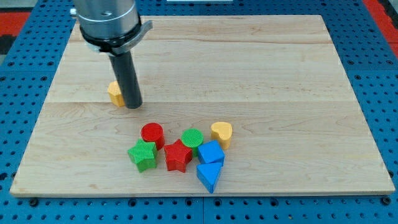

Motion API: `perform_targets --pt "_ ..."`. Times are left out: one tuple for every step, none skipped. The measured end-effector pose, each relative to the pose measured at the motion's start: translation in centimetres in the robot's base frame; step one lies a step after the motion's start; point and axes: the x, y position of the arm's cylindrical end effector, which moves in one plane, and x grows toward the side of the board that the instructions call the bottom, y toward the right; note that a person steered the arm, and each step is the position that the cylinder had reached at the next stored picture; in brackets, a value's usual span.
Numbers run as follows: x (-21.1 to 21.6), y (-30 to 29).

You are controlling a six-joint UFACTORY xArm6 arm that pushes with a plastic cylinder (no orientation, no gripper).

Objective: Move yellow hexagon away from the group of blocks

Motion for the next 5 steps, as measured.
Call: perform_targets --pt "0.0 -4.3" --pt "-0.9 -6.4" --pt "-1.6 -6.3" --pt "-0.3 -3.8" --pt "-3.8 -2.9"
